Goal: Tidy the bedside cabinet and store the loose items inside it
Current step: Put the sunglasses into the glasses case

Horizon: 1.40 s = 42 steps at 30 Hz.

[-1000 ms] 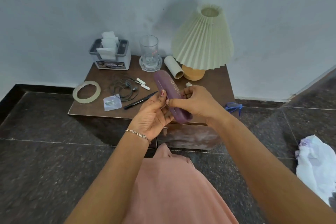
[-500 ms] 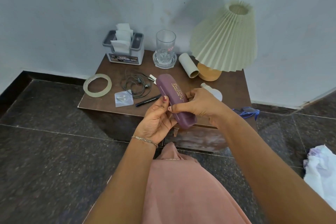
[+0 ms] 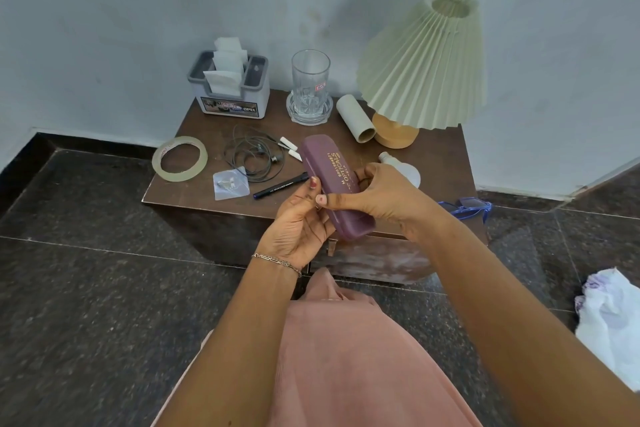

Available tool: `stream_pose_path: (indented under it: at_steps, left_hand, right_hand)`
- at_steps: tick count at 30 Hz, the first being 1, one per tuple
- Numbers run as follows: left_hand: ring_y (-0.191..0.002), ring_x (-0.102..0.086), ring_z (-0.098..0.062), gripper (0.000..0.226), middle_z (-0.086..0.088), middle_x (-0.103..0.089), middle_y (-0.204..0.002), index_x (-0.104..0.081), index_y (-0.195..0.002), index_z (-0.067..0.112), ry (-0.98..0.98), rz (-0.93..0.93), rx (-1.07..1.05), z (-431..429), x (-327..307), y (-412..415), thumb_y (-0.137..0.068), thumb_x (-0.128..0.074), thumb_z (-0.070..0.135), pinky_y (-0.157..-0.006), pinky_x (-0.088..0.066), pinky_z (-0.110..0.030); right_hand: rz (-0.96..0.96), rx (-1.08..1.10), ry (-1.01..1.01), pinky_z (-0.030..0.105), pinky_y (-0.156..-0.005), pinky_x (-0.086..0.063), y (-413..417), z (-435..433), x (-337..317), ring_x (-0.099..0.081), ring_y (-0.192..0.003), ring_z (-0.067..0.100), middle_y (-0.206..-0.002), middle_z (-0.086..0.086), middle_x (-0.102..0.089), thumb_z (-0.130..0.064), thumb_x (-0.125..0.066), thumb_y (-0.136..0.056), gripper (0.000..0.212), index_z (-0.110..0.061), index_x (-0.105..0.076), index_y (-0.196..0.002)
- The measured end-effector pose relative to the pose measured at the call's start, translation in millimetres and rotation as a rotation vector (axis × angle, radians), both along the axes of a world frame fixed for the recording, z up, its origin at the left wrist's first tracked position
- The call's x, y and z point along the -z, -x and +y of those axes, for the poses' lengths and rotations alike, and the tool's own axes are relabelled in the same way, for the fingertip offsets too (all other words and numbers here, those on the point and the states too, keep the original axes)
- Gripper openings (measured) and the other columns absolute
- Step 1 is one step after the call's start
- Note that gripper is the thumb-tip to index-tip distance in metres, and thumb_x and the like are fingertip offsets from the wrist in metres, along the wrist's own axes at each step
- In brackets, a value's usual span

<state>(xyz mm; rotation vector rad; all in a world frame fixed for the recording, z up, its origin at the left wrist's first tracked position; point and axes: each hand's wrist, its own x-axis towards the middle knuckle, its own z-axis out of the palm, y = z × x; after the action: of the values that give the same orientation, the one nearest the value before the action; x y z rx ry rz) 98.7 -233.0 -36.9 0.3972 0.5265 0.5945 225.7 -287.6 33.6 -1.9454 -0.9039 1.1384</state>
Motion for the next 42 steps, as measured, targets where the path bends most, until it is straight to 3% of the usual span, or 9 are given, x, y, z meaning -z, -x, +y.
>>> stream_pose_path:
  at_steps: [5, 10, 15, 18, 22, 29, 32, 35, 42]
  left_hand:
    - [-0.122, -0.054, -0.036, 0.051, -0.020, -0.056, -0.131, -0.051, -0.131, 0.008, 0.012, 0.052, -0.044, 3, 3, -1, -0.084, -0.056, 0.026, -0.094, -0.049, -0.048]
    - [-0.098, -0.063, -0.025, 0.034, -0.012, -0.066, -0.111, -0.052, -0.132, 0.012, -0.067, 0.138, -0.052, 9, -1, -5, -0.100, -0.040, 0.013, -0.078, -0.057, -0.040]
    - [-0.102, -0.067, -0.024, 0.042, -0.009, -0.068, -0.116, -0.053, -0.131, 0.018, -0.295, 0.342, -0.013, 7, -8, -15, -0.092, -0.057, 0.032, -0.069, -0.057, -0.034]
    - [-0.102, -0.067, -0.025, 0.051, -0.011, -0.067, -0.117, -0.050, -0.132, 0.017, -0.405, 0.429, -0.036, 7, -7, -20, -0.085, -0.068, 0.024, -0.076, -0.056, -0.036]
    - [-0.093, -0.068, -0.020, 0.039, -0.013, -0.068, -0.111, -0.053, -0.129, 0.014, -0.491, 0.450, -0.042, 6, -9, -21, -0.091, -0.060, 0.020, -0.073, -0.055, -0.030]
    - [-0.104, -0.066, -0.021, 0.036, -0.010, -0.067, -0.115, -0.052, -0.131, 0.017, -0.604, 0.540, -0.045, 5, -15, -21, -0.097, -0.050, 0.029, -0.090, -0.054, -0.040]
    - [-0.098, -0.068, -0.019, 0.027, -0.002, -0.071, -0.102, -0.061, -0.115, 0.017, -0.582, 0.584, -0.089, 7, -18, -18, -0.098, -0.046, 0.032, -0.085, -0.056, -0.033]
    - [-0.094, -0.068, -0.019, 0.023, 0.003, -0.071, -0.092, -0.064, -0.090, 0.026, -0.521, 0.650, -0.157, 13, -16, -14, -0.098, -0.046, 0.036, -0.088, -0.055, -0.040]
    - [-0.095, -0.068, -0.020, 0.020, -0.002, -0.071, -0.096, -0.065, -0.097, 0.019, -0.460, 0.770, -0.215, 15, -1, -18, -0.088, -0.062, 0.036, -0.089, -0.055, -0.044]
  right_hand:
    - [0.047, 0.054, -0.146, 0.020, -0.079, -0.054, 3, -12, 15, -0.062, -0.098, 0.008, -0.109, -0.003, -0.063, -0.037, -0.086, -0.061, 0.068, -0.014, -0.053, -0.116]
    - [0.141, 0.141, -0.289, 0.024, -0.093, -0.051, 9, -24, 28, -0.055, -0.115, 0.005, -0.123, -0.006, -0.056, -0.023, -0.086, -0.065, 0.065, -0.022, -0.051, -0.120]
    - [0.191, 0.041, -0.361, 0.020, -0.092, -0.051, 20, -28, 35, -0.055, -0.112, -0.006, -0.122, -0.020, -0.056, -0.006, -0.075, -0.078, 0.059, -0.032, -0.052, -0.126]
    - [0.309, 0.097, -0.394, 0.029, -0.090, -0.054, 21, -28, 36, -0.062, -0.111, 0.003, -0.123, -0.010, -0.062, 0.002, -0.059, -0.088, 0.051, -0.032, -0.053, -0.125]
    - [0.445, 0.228, -0.409, 0.027, -0.073, -0.058, 18, -26, 35, -0.069, -0.099, 0.013, -0.115, 0.000, -0.066, -0.007, -0.048, -0.098, 0.038, -0.024, -0.051, -0.132]
    - [0.344, 0.199, -0.427, 0.036, -0.084, -0.058, 21, -24, 45, -0.063, -0.107, 0.001, -0.127, -0.005, -0.059, -0.011, -0.059, -0.093, 0.047, -0.029, -0.047, -0.134]
    - [0.321, 0.277, -0.433, 0.044, -0.089, -0.055, 17, -24, 50, -0.061, -0.113, 0.013, -0.128, -0.002, -0.058, -0.009, -0.050, -0.097, 0.040, -0.035, -0.049, -0.127]
    - [0.332, 0.422, -0.391, 0.042, -0.089, -0.056, 10, -25, 51, -0.061, -0.113, 0.018, -0.125, -0.003, -0.060, -0.007, -0.043, -0.099, 0.038, -0.034, -0.047, -0.125]
    - [0.206, 0.527, -0.261, 0.034, -0.079, -0.059, 3, -24, 69, -0.065, -0.098, 0.012, -0.113, 0.001, -0.065, -0.001, -0.056, -0.092, 0.037, -0.015, -0.055, -0.126]
